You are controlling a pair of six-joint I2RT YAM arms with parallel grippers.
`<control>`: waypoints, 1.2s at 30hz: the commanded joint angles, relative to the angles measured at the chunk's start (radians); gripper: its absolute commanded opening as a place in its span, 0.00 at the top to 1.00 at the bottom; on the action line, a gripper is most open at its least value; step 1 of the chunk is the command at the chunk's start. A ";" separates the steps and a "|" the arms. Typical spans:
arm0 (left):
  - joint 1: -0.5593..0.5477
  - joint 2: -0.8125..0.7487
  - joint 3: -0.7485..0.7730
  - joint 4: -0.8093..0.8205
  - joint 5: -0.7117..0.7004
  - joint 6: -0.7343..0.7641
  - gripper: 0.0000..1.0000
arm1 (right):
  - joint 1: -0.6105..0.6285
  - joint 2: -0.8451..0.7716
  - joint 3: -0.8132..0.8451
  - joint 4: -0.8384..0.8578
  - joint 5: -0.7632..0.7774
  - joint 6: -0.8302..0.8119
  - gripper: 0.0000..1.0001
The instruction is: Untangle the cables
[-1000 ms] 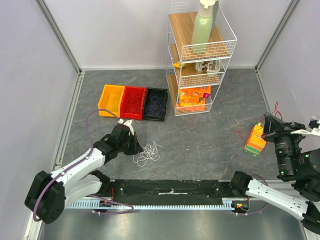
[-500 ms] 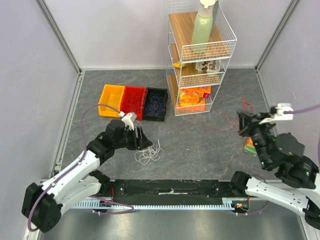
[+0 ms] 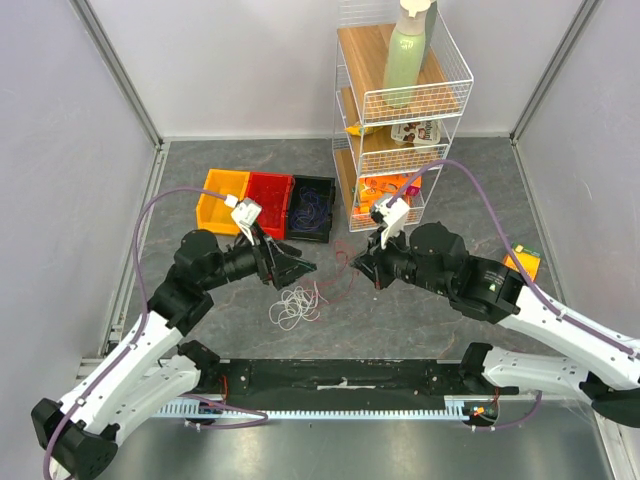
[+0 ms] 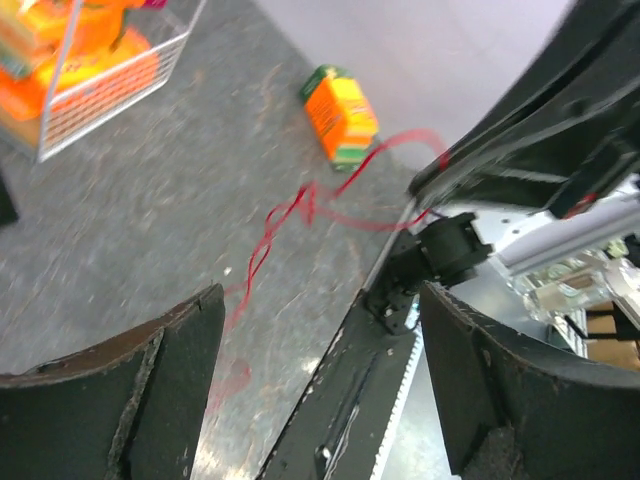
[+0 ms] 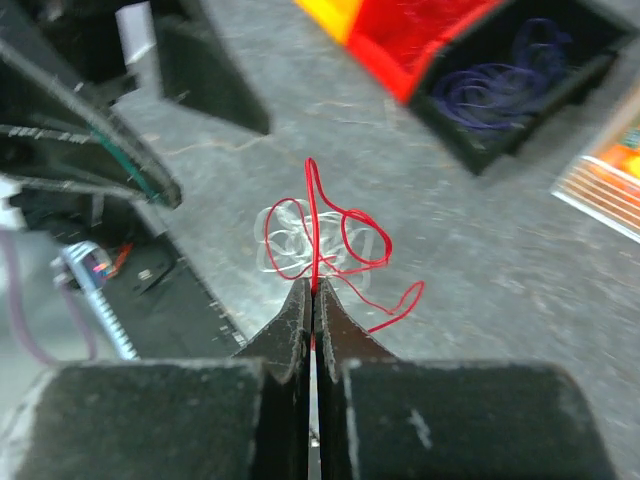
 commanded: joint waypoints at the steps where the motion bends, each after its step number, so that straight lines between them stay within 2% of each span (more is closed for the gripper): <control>1: 0.000 -0.021 0.058 0.169 0.126 0.015 0.14 | 0.000 -0.008 0.064 0.126 -0.339 -0.030 1.00; 4: 0.000 -0.023 0.034 0.225 0.184 0.028 0.05 | 0.000 -0.012 0.041 0.195 -0.451 -0.007 1.00; 8: -0.002 0.011 0.003 0.376 0.301 -0.014 0.02 | 0.000 -0.015 0.009 0.275 -0.525 0.036 1.00; 12: -0.018 0.061 0.002 0.523 0.414 -0.072 0.02 | 0.000 -0.009 0.010 0.293 -0.497 0.061 1.00; 17: -0.097 0.103 0.017 0.525 0.413 -0.028 0.04 | 0.000 -0.012 0.029 0.313 -0.430 0.096 1.00; 20: -0.158 0.106 0.041 0.429 0.300 0.073 0.07 | -0.002 -0.023 0.036 0.316 -0.350 0.131 1.00; 23: -0.245 0.091 0.069 0.288 0.049 0.202 0.14 | -0.002 -0.031 0.040 0.322 -0.296 0.159 1.00; 25: -0.291 0.071 0.068 0.267 -0.109 0.273 0.18 | -0.002 -0.037 0.037 0.326 -0.272 0.174 1.00; 28: -0.347 0.055 0.046 0.295 -0.248 0.308 0.22 | -0.003 -0.040 0.029 0.336 -0.255 0.193 1.00; 31: -0.380 0.062 0.042 0.316 -0.332 0.328 0.27 | -0.003 -0.038 0.017 0.355 -0.258 0.216 1.00; 36: -0.393 0.088 0.034 0.390 -0.363 0.340 0.33 | -0.003 -0.026 0.000 0.385 -0.272 0.237 1.00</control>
